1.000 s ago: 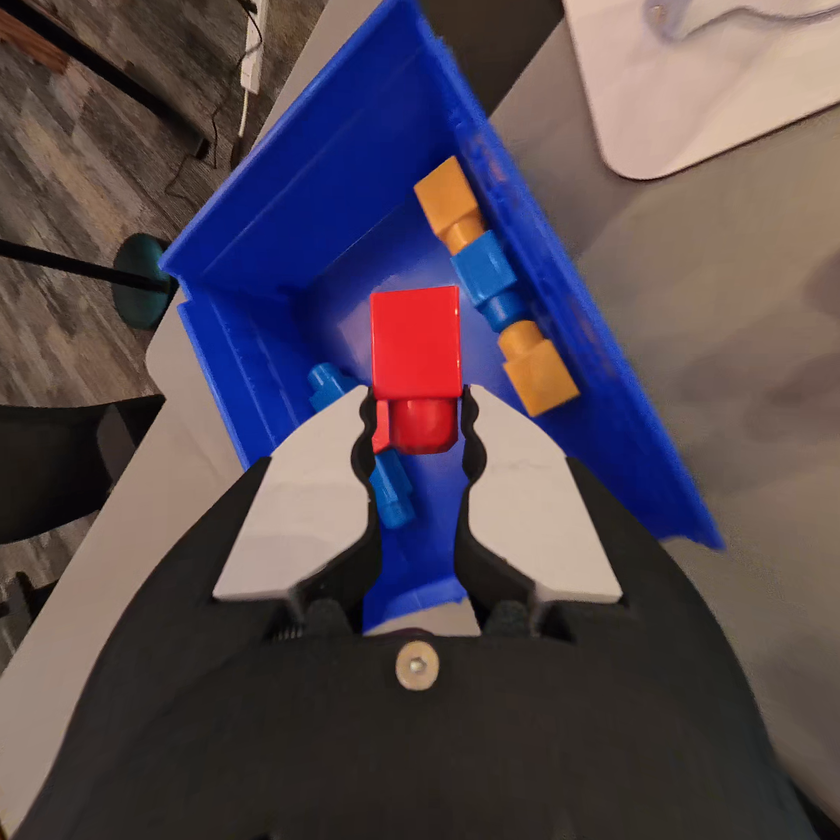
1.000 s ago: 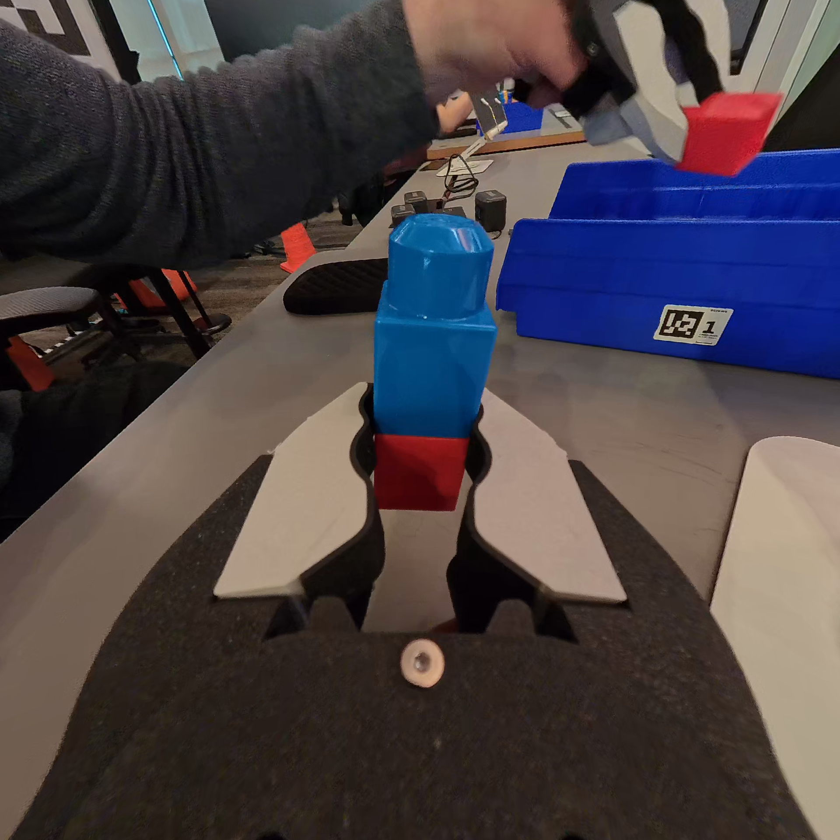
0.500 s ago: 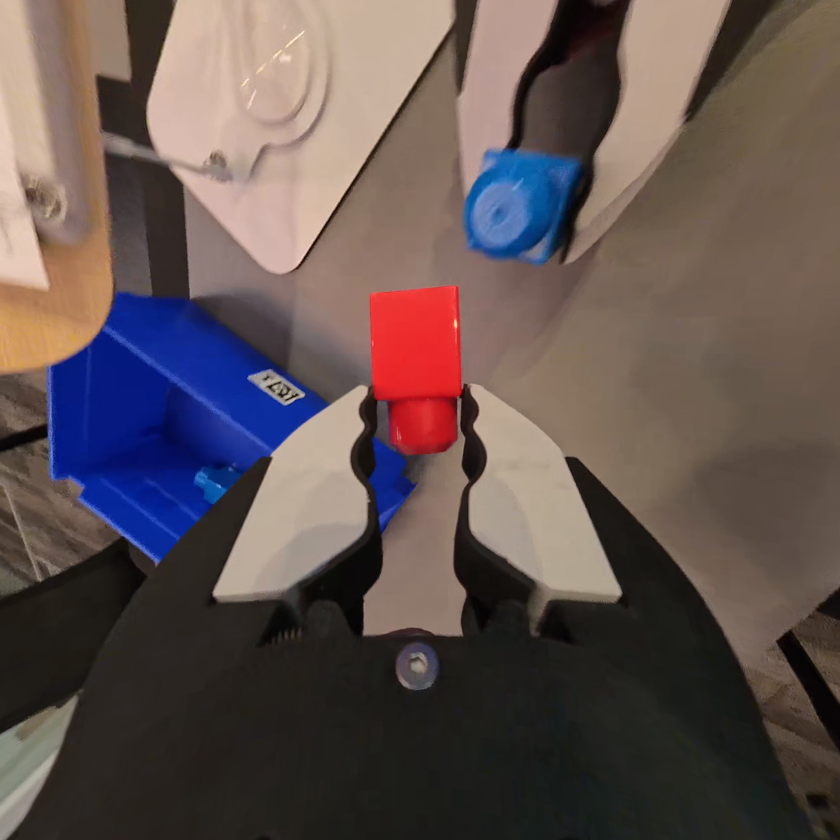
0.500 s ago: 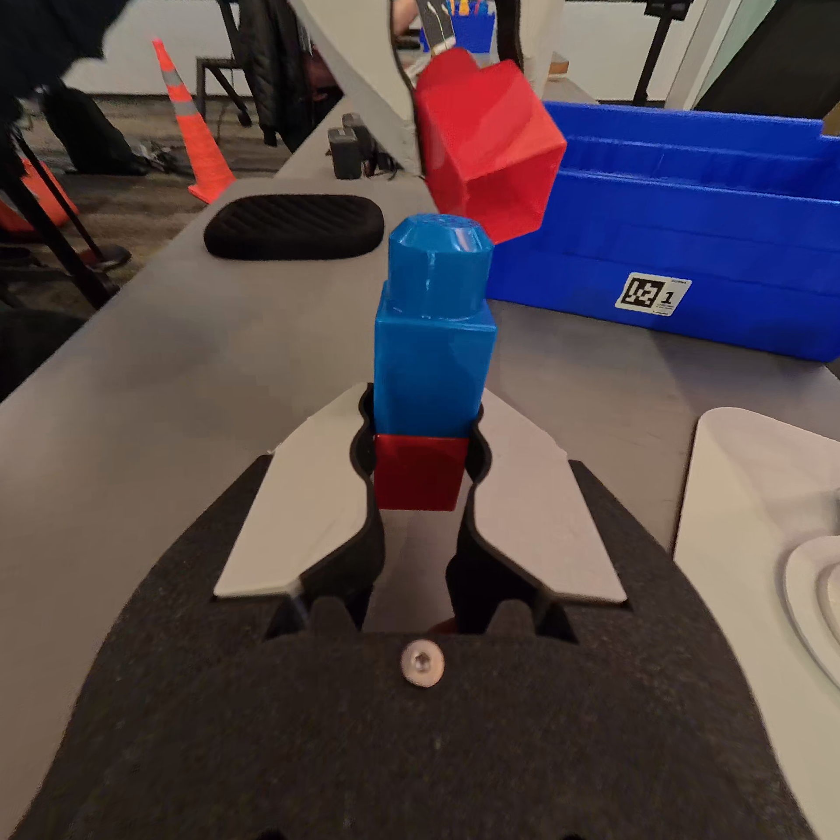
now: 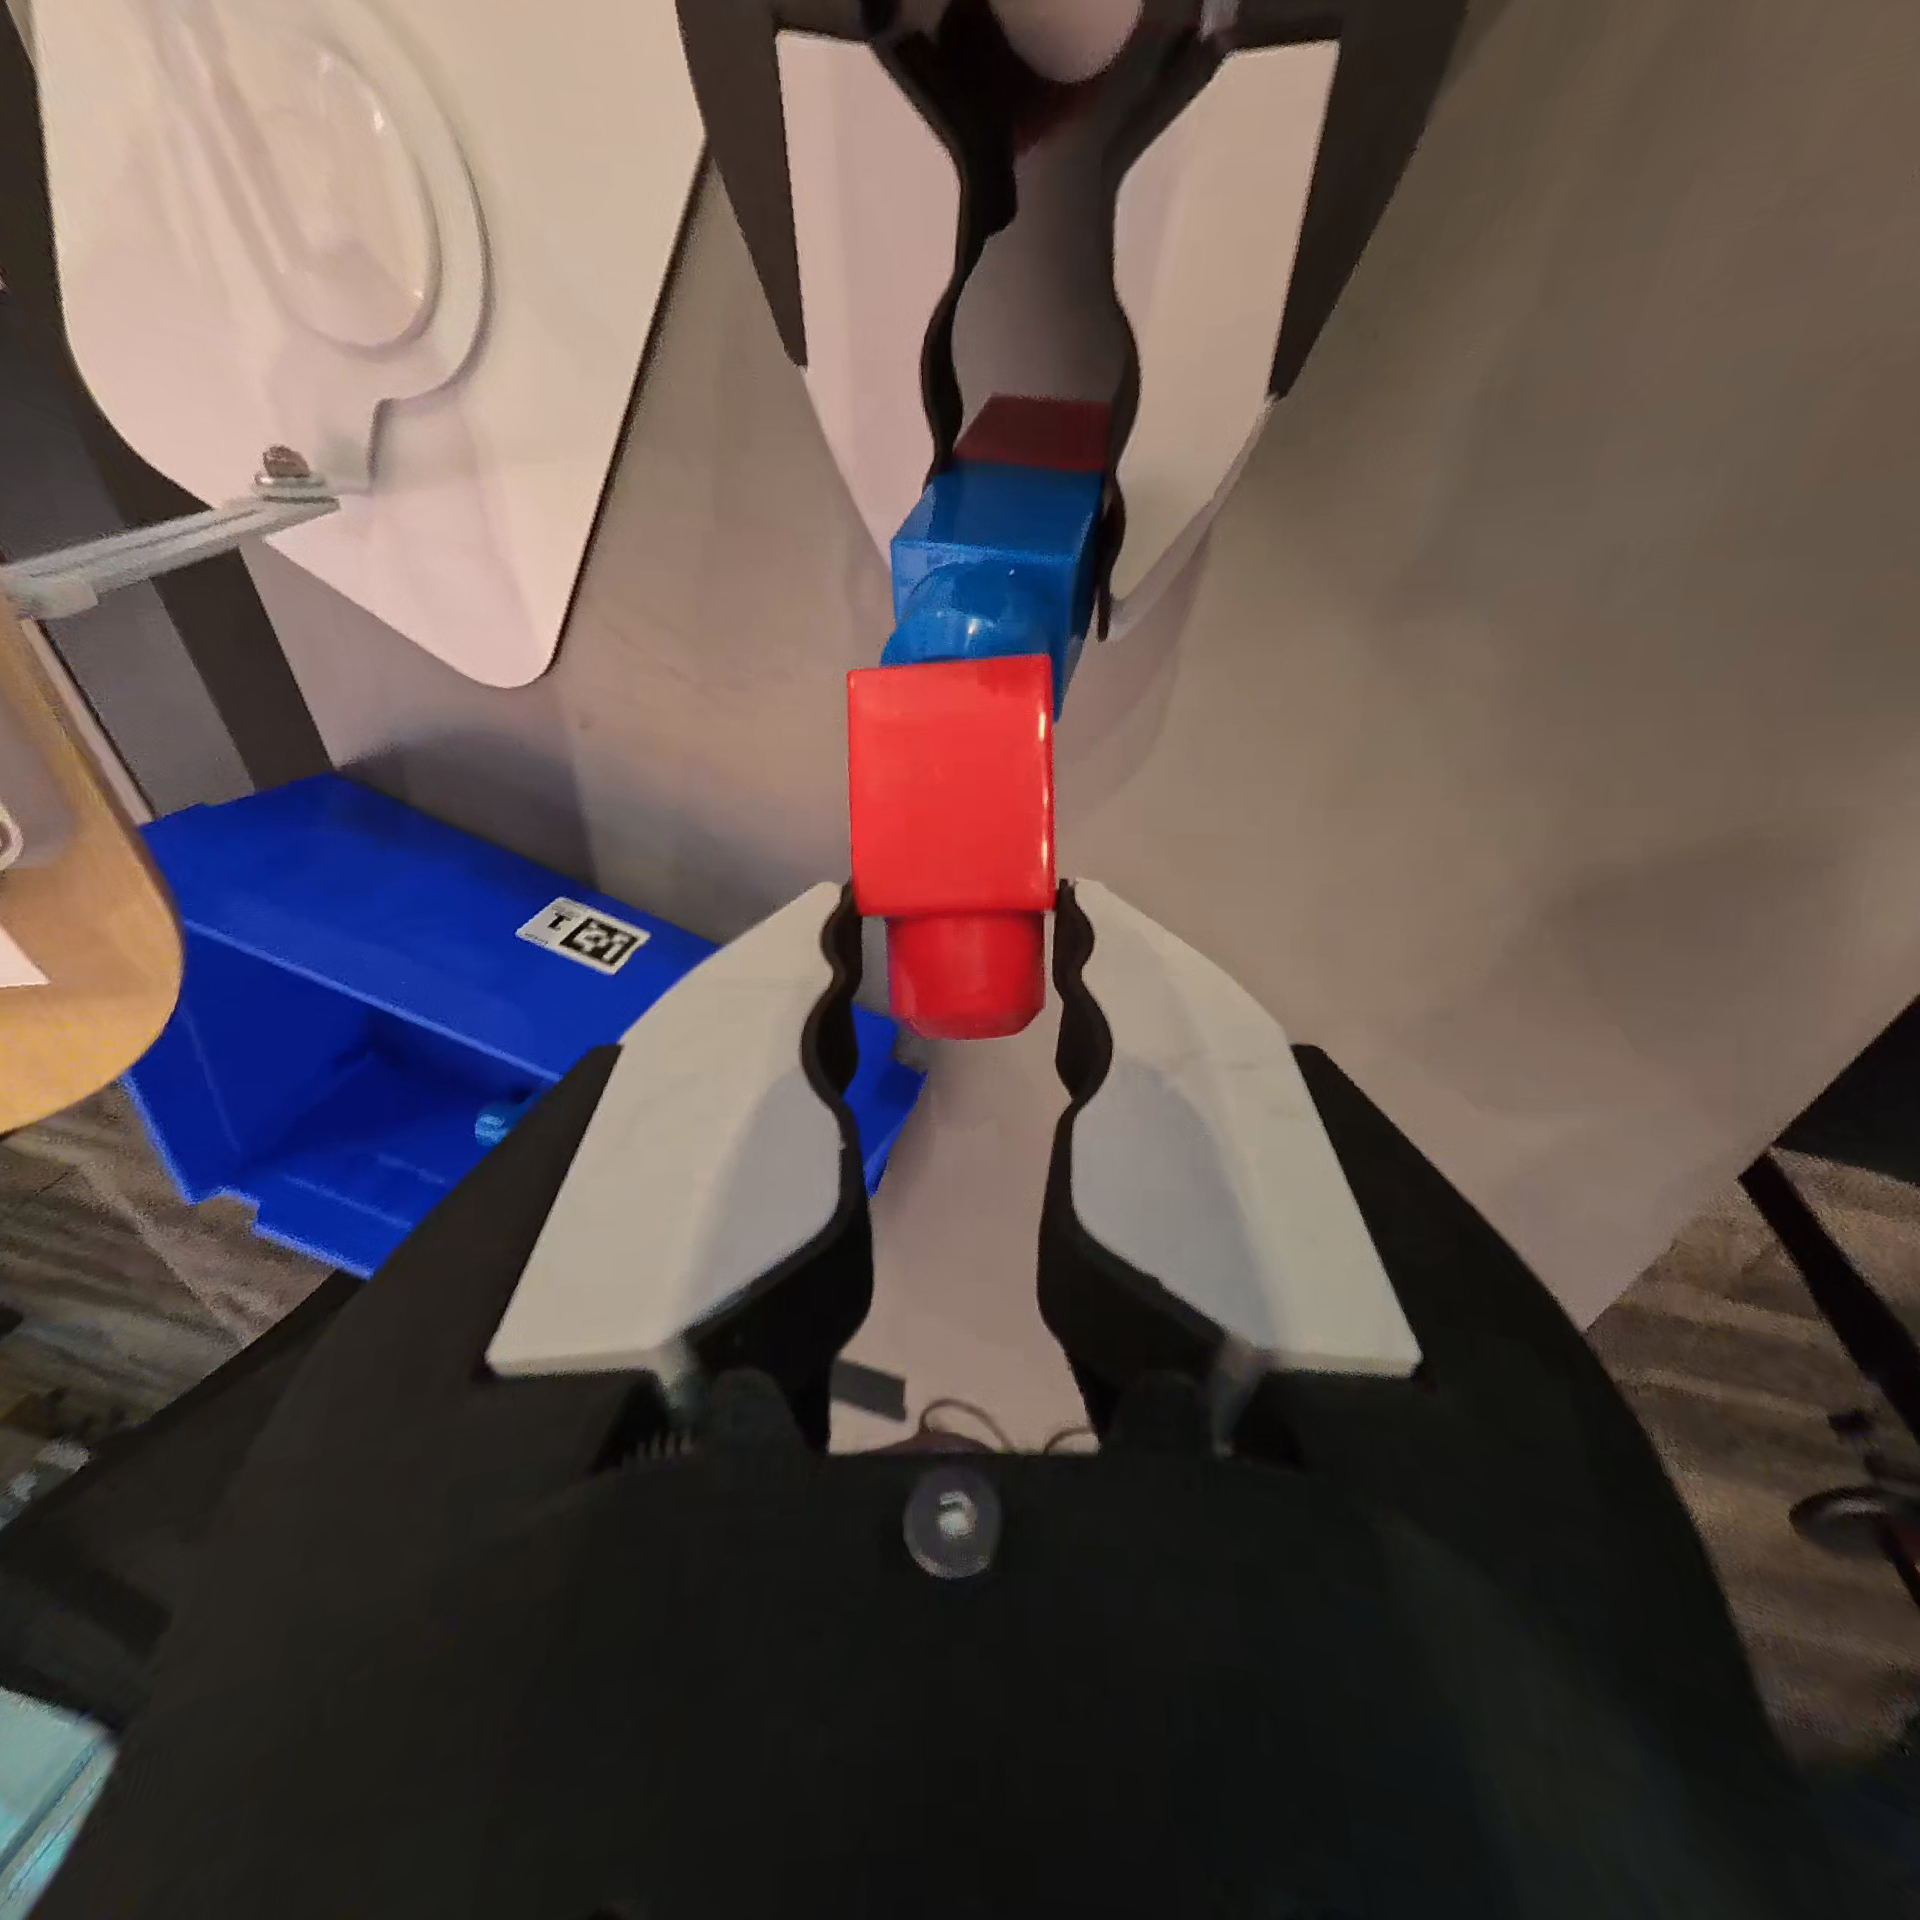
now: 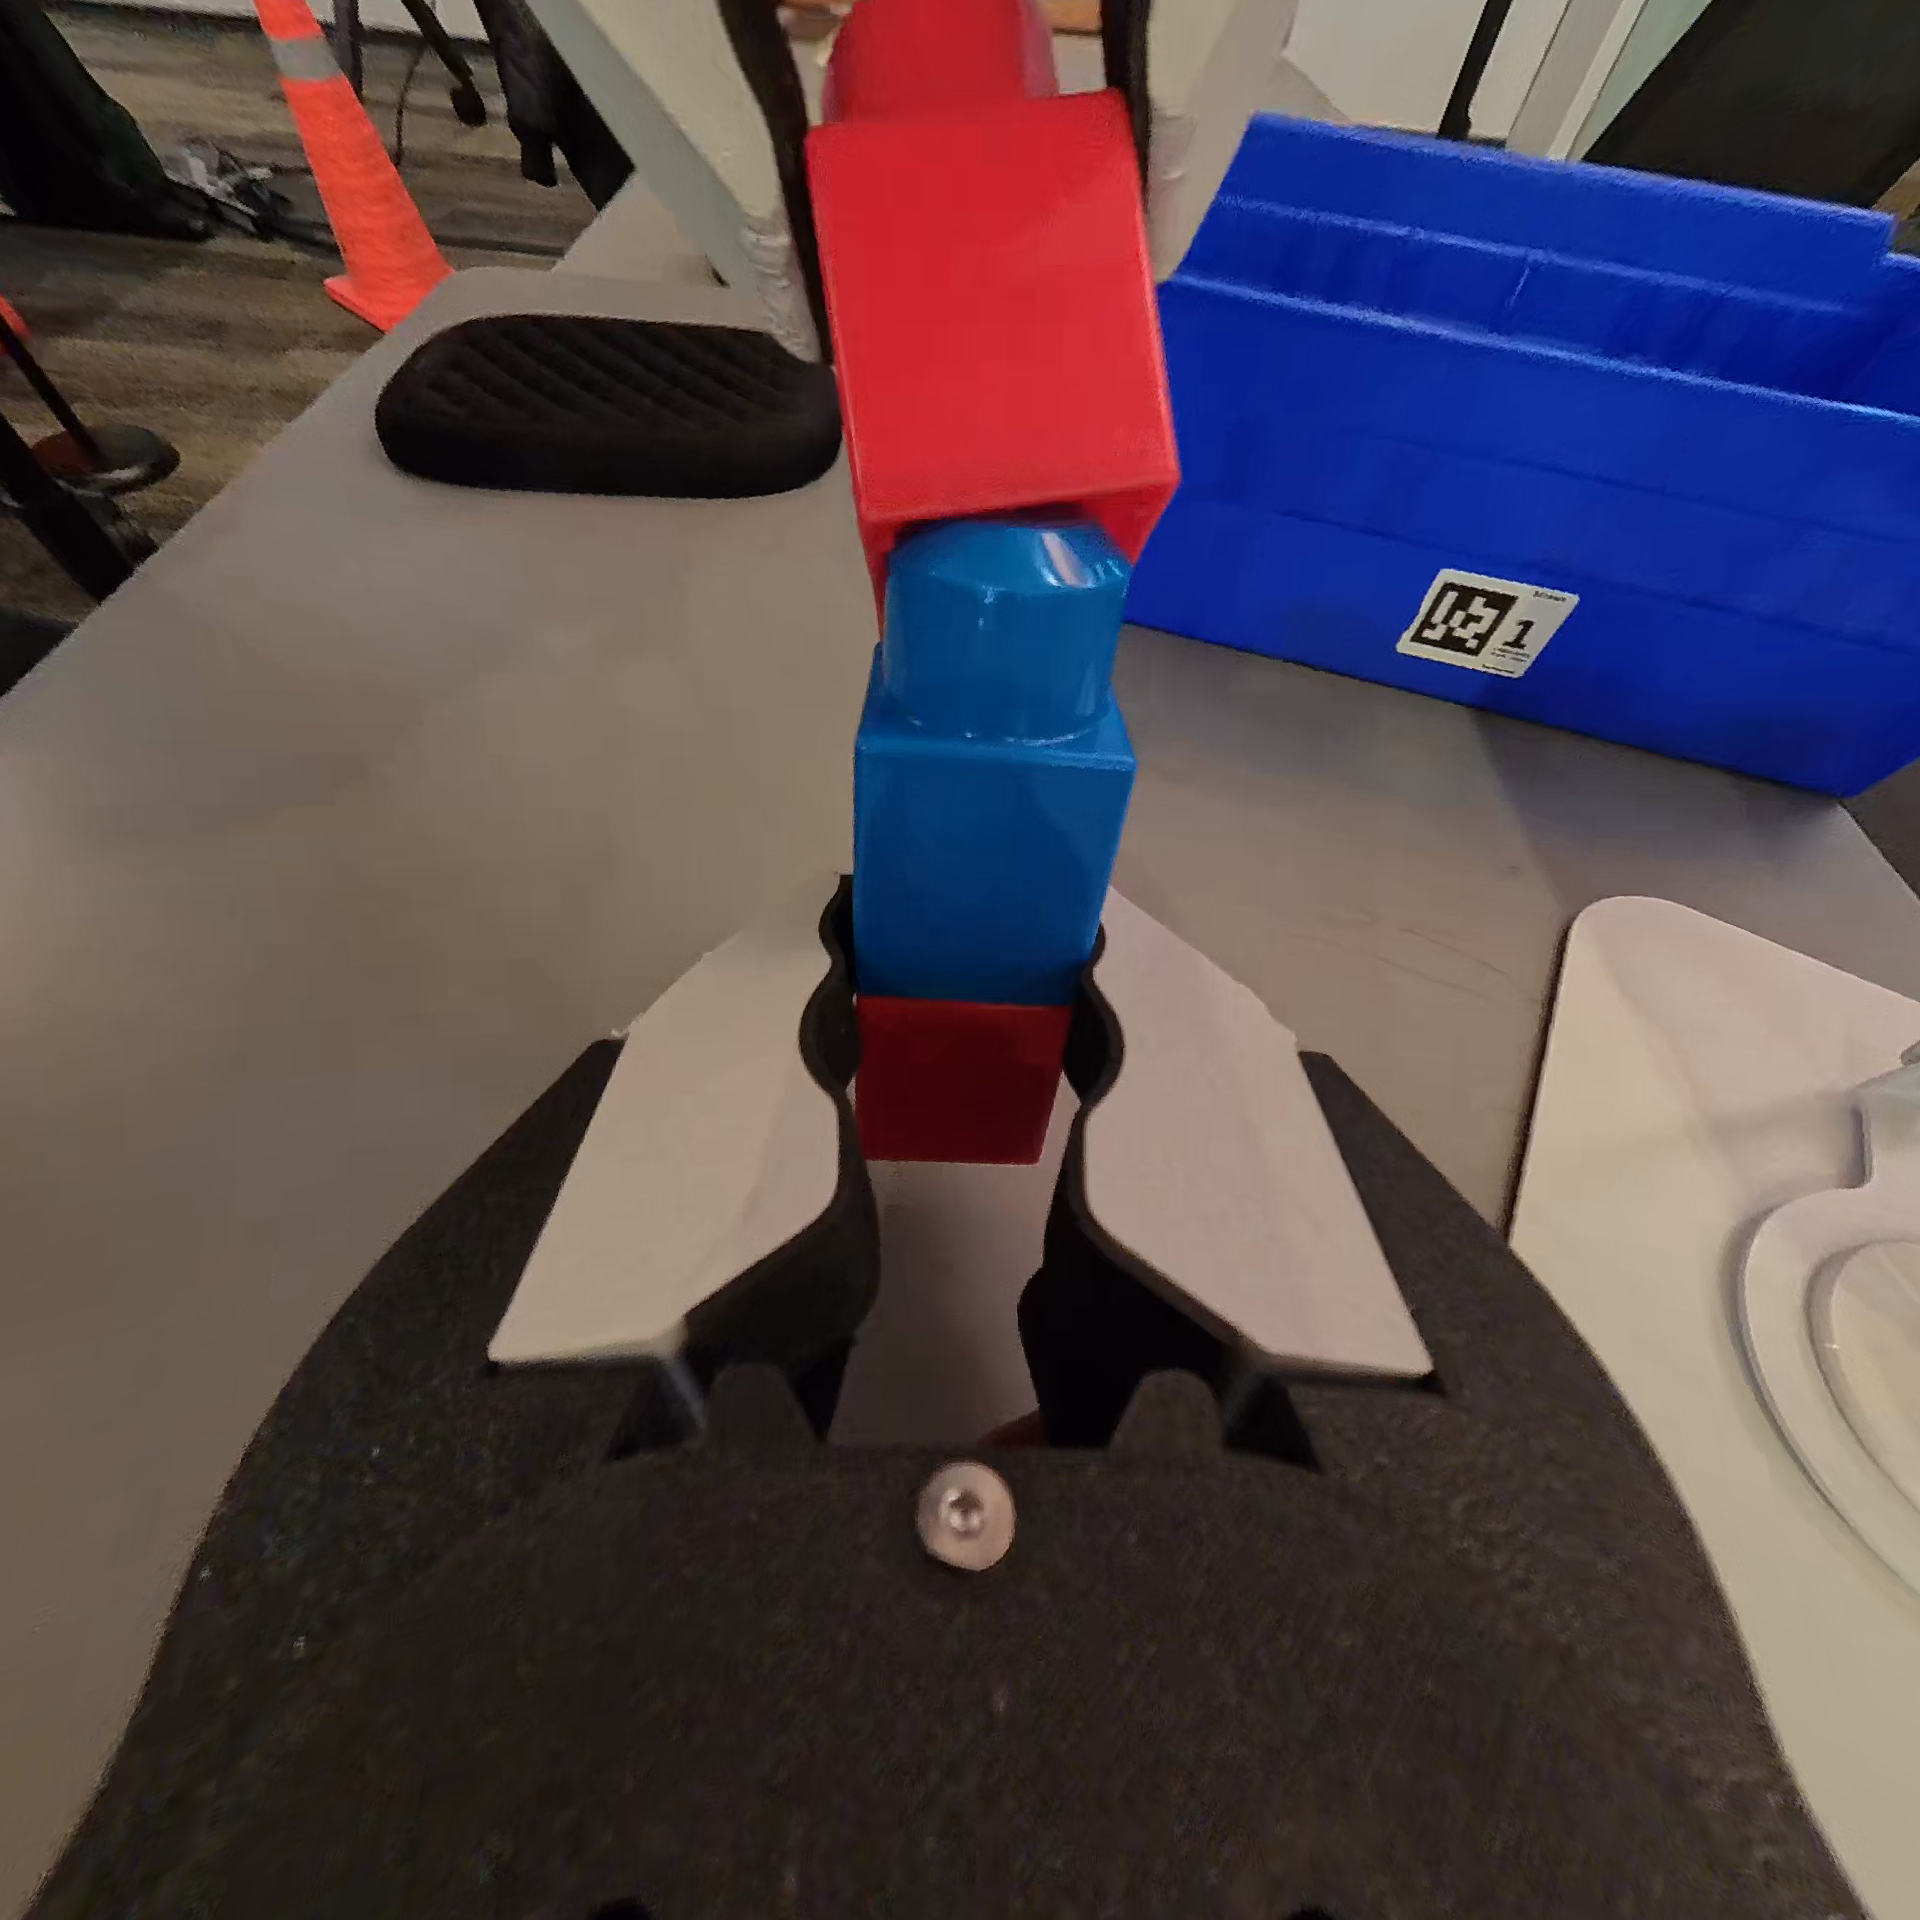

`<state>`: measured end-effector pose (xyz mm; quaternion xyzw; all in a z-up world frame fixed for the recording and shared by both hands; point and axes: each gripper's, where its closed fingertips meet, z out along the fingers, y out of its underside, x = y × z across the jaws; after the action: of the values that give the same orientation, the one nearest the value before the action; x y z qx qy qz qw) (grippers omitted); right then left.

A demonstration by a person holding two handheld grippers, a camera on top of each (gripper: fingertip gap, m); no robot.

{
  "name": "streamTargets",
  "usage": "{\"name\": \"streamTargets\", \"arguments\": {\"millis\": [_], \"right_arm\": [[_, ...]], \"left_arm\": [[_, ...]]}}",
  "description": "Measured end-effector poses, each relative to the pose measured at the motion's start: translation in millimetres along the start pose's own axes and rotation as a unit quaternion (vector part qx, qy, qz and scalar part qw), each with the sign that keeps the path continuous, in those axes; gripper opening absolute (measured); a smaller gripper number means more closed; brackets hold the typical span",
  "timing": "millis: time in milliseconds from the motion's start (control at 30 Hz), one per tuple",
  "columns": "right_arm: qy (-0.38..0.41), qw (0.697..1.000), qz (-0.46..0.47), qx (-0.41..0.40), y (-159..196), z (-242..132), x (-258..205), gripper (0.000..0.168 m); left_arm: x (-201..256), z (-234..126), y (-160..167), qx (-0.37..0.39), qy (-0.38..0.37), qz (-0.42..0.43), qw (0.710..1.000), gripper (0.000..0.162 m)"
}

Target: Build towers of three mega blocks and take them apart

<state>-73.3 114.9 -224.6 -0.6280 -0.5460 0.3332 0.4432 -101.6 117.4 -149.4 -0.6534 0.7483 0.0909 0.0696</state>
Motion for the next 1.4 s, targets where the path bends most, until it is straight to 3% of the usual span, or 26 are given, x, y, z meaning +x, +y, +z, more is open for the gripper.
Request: {"name": "streamTargets", "arguments": {"millis": [33,433,733,1100,1400], "right_arm": [[0.002,1.000,-0.001,-0.006,1.6,0.5,0.5,0.036],[0.023,0.998,-0.023,-0.045,12.6,4.0,3.4,0.036],[0.014,0.997,-0.048,-0.055,15.1,5.8,-3.0,0.036],[0.004,0.999,-0.046,-0.023,7.4,0.2,-5.0,0.036],[0.001,0.998,-0.050,-0.028,8.9,0.3,-6.5,0.035]], "left_arm": [[-1.5,2.7,1.2,-0.014,-0.005,0.005,1.000,0.035],[5.0,4.9,-15.5,-0.010,0.046,0.016,0.999,0.034],[9.9,8.9,-20.4,-0.015,0.080,0.077,0.994,0.033],[8.6,5.6,-27.7,0.108,0.141,0.052,0.983,0.033],[10.0,8.4,-30.8,0.140,0.141,0.031,0.980,0.033]]}}
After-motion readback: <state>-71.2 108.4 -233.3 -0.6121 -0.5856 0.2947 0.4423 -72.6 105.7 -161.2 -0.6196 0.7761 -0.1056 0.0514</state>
